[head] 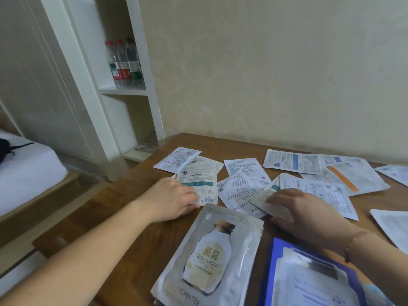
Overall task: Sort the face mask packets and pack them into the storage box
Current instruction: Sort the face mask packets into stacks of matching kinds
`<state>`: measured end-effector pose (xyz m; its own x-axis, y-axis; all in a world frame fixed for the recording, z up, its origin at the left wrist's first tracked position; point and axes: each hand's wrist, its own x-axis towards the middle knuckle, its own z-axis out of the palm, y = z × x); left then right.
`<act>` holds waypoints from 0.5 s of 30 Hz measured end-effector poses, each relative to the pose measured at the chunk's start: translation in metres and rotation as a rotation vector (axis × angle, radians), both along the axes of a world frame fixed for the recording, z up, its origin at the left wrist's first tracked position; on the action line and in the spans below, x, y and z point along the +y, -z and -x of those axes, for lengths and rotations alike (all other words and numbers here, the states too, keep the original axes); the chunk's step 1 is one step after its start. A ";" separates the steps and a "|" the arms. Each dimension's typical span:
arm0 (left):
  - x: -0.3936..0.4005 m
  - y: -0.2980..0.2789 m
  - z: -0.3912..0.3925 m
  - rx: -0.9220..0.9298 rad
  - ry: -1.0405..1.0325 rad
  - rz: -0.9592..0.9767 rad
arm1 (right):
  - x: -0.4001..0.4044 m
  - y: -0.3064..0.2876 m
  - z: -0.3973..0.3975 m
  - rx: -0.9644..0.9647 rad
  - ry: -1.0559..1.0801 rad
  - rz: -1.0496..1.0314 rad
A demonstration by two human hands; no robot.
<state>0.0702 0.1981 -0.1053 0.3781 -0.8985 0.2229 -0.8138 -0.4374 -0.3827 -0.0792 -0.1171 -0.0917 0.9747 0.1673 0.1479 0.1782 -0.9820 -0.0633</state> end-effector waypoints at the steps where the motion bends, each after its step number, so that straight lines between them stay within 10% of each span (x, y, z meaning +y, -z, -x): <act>1: 0.006 0.003 0.001 -0.014 0.043 0.046 | -0.002 -0.001 0.002 0.012 0.041 -0.010; 15: 0.040 0.015 0.012 -0.115 0.220 0.221 | -0.009 0.001 0.009 0.068 0.120 -0.065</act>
<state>0.0583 0.2378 -0.1201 0.1414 -0.8810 0.4514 -0.8549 -0.3386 -0.3930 -0.0878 -0.1265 -0.0926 0.9953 0.0408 0.0879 0.0525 -0.9894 -0.1355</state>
